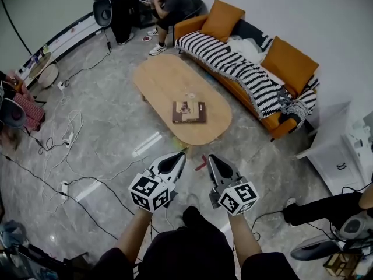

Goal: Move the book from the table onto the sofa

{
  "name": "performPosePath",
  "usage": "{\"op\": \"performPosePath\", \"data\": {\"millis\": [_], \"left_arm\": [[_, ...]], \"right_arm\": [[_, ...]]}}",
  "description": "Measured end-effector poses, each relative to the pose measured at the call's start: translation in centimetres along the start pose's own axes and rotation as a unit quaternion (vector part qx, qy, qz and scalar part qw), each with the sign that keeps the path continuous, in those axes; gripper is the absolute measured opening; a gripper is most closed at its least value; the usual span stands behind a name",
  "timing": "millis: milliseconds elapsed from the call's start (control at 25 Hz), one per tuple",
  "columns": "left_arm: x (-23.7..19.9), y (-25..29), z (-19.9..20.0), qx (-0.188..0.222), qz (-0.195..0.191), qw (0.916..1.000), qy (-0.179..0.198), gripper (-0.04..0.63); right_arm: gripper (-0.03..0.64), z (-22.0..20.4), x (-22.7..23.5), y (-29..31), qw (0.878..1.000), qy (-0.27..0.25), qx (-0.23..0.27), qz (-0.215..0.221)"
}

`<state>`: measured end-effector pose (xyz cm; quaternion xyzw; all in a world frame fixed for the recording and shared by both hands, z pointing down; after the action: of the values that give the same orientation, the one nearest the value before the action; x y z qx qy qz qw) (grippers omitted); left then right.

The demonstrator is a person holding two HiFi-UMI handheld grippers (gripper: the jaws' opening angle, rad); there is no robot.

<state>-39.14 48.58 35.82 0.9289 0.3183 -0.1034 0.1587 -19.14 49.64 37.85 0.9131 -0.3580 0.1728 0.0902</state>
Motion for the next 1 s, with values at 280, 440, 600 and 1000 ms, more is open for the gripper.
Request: {"op": "performPosePath", "data": {"millis": [280,440,600,1000], "left_arm": [[-1.1,6.4,1.5,-0.016,0.005,0.9999,-0.002,0.015],[-1.4,8.8,2.1,-0.025,0.010,0.9996,0.005,0.015],[-1.7,10.7,2.6,-0.034,0.010,0.9993,0.011,0.015],[-4.8,14.7,3.8,-0.046,0.000,0.9987,0.021,0.015]], "right_arm": [[0.025,1.9,5.8,2.2,1.000,0.023,-0.004,0.007],[0.025,2.4,8.3,3.0,0.999,0.033,-0.006,0.014],[0.025,2.9,10.3,3.7,0.999,0.049,0.000,0.014],[0.025,2.8,14.0,6.8,0.998,0.060,-0.003,0.005]]}}
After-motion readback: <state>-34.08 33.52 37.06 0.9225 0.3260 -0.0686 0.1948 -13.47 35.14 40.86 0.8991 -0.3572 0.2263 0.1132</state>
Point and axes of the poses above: the fingertips, and each gripper's own axes: y forward along the fingers, x to its right, z out of its top, the point moved 9 cm from there along -y, backward along the fingers, and after that the axes turned 5 degrees about z, right-handed, at the moved point
